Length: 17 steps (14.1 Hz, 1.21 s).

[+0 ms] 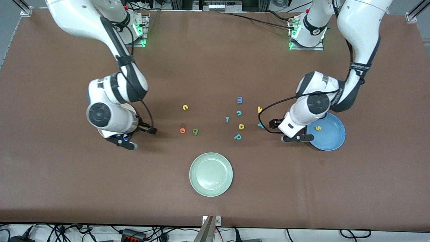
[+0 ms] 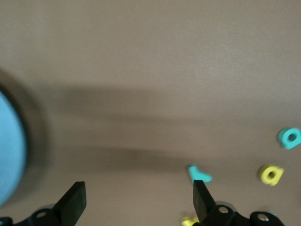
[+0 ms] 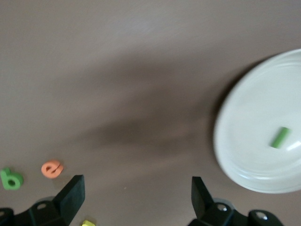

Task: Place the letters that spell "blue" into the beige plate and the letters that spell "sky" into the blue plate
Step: 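Grasp the orange e with the right gripper while the left gripper grasps y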

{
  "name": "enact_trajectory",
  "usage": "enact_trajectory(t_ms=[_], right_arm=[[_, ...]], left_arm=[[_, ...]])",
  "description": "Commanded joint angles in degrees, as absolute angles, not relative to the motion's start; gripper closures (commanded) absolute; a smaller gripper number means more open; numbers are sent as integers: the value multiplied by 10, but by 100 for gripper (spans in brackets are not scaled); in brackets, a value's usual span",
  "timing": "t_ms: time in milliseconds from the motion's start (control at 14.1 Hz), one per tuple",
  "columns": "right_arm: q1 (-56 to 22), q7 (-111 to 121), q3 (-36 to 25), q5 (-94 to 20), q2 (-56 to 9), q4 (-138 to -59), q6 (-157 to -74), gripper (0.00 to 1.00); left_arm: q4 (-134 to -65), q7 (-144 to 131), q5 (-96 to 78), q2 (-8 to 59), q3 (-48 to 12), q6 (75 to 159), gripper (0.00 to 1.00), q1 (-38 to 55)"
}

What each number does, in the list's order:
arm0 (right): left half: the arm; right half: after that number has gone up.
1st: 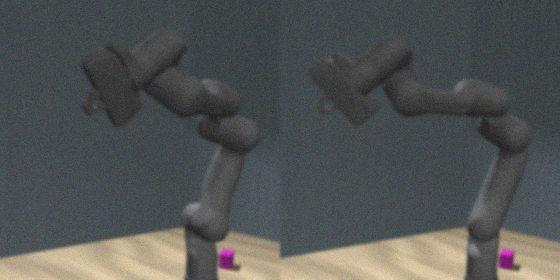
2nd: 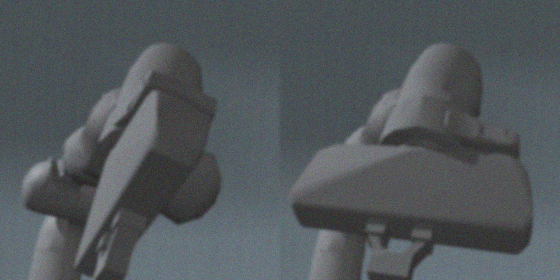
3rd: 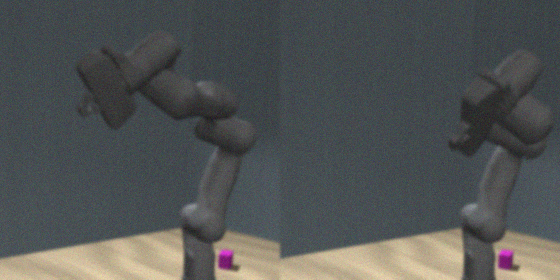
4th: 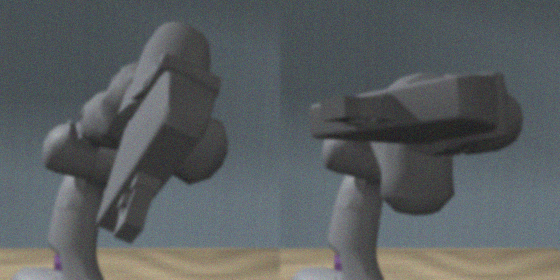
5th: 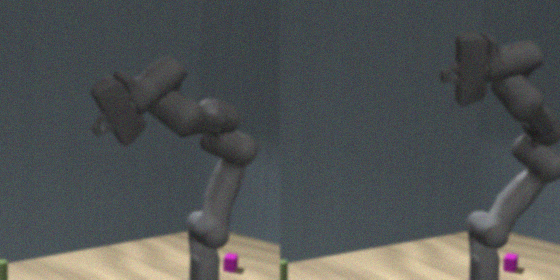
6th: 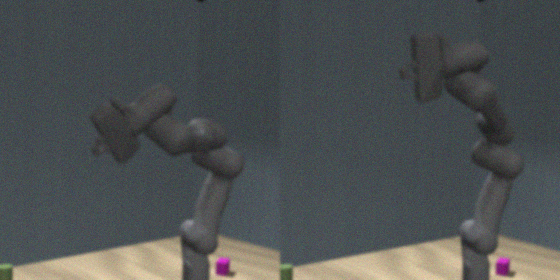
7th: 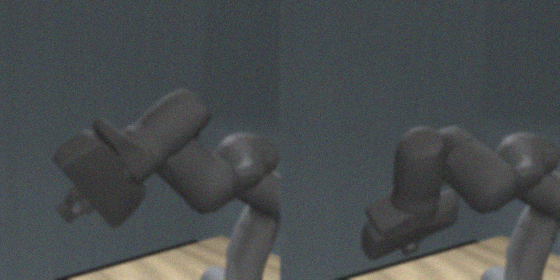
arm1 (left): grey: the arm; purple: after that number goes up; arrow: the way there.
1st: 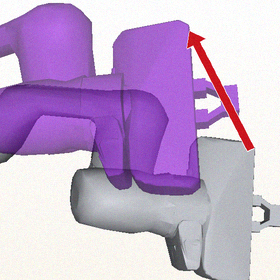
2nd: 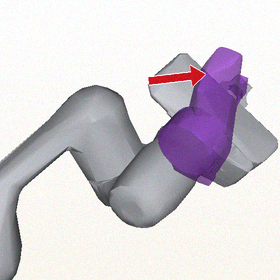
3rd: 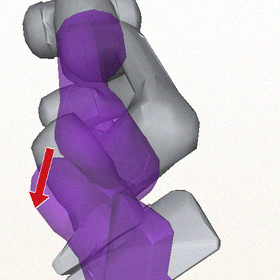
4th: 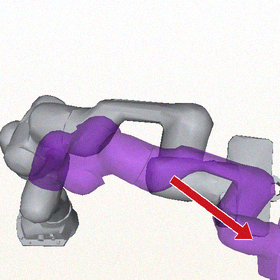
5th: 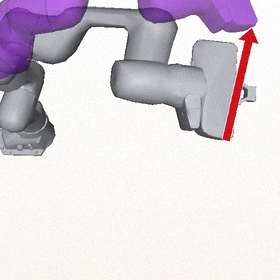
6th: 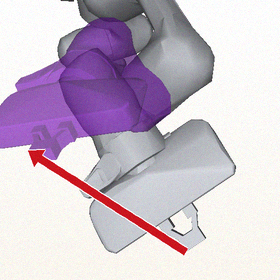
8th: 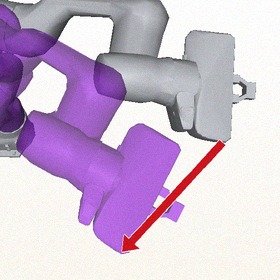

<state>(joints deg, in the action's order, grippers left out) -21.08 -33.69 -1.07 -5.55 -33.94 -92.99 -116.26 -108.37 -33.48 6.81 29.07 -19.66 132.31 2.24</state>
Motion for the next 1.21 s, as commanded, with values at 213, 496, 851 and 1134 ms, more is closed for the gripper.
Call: enact_trajectory(t_ms=[213,496,851,1134], right_arm=[[-264,-165,-13,-62,-381,-888,-1195,0],[-295,-142,-14,-53,-407,-888,-1257,0],[-319,-147,-16,-33,-434,-887,-1286,29],[-330,-154,-18,1,-446,-887,-1286,37]], left_arm=[[-1078,-432,82,351,-210,1376,5,61],[-1084,-429,83,366,-209,1398,32,69],[-1082,-428,83,372,-207,1399,46,70],[-1081,-432,136,377,-207,1398,69,66]])
